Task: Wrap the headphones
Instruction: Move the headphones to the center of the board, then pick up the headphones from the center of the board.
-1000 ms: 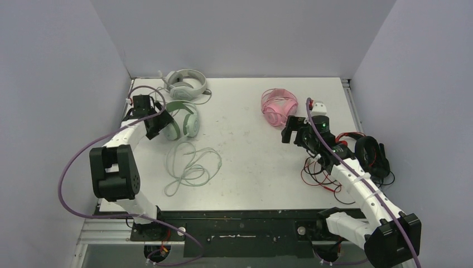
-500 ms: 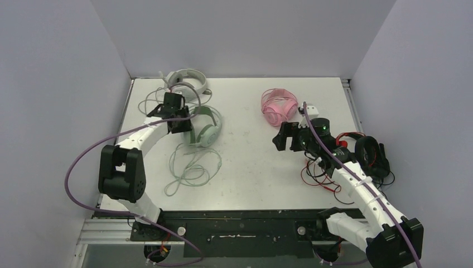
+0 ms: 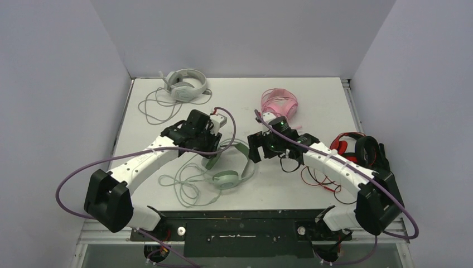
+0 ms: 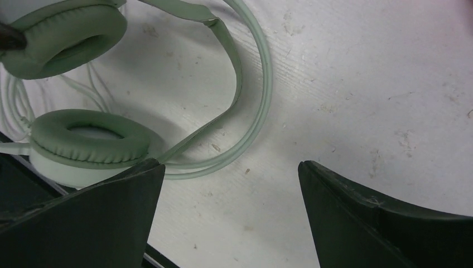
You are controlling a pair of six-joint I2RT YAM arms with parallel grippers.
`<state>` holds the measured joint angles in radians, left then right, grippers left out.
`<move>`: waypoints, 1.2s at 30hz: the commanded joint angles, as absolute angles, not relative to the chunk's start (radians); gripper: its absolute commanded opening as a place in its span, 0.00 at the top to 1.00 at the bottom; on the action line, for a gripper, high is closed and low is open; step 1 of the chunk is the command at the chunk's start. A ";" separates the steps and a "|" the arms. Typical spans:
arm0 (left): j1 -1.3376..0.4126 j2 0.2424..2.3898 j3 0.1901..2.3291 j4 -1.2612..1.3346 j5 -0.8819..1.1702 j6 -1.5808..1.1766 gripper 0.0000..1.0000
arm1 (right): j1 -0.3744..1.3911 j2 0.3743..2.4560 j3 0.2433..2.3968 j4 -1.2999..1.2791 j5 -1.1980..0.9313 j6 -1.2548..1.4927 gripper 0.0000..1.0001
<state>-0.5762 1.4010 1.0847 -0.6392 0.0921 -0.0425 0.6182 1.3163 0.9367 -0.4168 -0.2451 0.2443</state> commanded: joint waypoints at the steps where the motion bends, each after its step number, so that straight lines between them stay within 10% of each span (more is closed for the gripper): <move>1: -0.590 1.348 1.059 -0.530 0.127 0.016 0.81 | 0.643 1.399 0.995 -0.404 -0.131 0.262 0.07; 24: -0.595 1.093 1.034 -0.543 -0.115 -0.174 0.30 | 0.686 1.781 1.123 -0.341 0.034 0.356 0.13; 26: -0.594 1.082 1.043 -0.578 -0.173 -0.225 0.04 | 0.688 1.791 1.097 -0.339 0.039 0.365 0.14; 28: -0.587 1.066 1.044 -0.605 -0.233 -0.253 0.03 | 0.688 1.818 1.089 -0.349 0.034 0.369 0.18; 32: -0.575 1.023 1.023 -0.601 -0.242 -0.262 0.03 | 0.701 1.846 1.087 -0.381 0.063 0.384 0.41; 36: -0.573 0.991 1.006 -0.595 -0.240 -0.257 0.03 | 0.705 1.795 1.099 -0.410 0.088 0.396 0.91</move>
